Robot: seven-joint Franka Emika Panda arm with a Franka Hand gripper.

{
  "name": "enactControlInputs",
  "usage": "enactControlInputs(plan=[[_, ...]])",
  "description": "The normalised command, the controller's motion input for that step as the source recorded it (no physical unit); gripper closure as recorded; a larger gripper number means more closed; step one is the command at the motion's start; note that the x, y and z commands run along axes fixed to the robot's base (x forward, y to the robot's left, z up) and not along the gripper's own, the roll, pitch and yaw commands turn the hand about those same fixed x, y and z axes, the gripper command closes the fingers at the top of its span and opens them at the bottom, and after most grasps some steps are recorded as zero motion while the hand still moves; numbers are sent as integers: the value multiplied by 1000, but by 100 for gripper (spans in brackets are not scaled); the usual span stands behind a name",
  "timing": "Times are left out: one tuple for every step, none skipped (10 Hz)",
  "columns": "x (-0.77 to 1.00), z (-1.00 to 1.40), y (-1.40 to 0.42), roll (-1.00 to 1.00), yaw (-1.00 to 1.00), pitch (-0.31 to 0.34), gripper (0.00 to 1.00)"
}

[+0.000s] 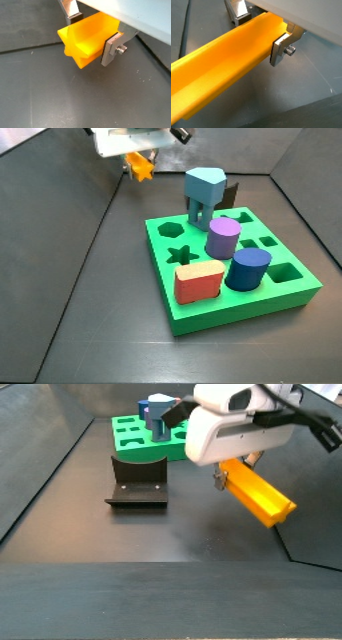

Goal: Pick up the star object. Move up. Place the star object on the fixture. Regrasp the star object. Move to above the board. Insert the star object.
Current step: Place the star object on the fixture.

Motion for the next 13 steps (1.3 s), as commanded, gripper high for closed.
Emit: enactControlInputs(plan=[[-6, 1000, 0, 5, 2, 12, 100], [-11, 1000, 3, 9, 0, 25, 100], [-13, 1000, 4, 13, -2, 29, 100], [-18, 1000, 9, 22, -6, 40, 100], [-21, 1000, 11, 26, -8, 42, 100], [-27, 1000, 15, 35, -11, 47, 100], [-27, 991, 20, 40, -12, 50, 100], [-20, 790, 21, 45, -11, 57, 100], [-17, 688, 20, 47, -10, 63, 100], [-2, 434, 21, 51, -9, 78, 100], [2, 330, 21, 53, -9, 87, 100], [1000, 206, -516, 166, -1000, 142, 100], [1000, 169, -511, 168, -1000, 154, 100]])
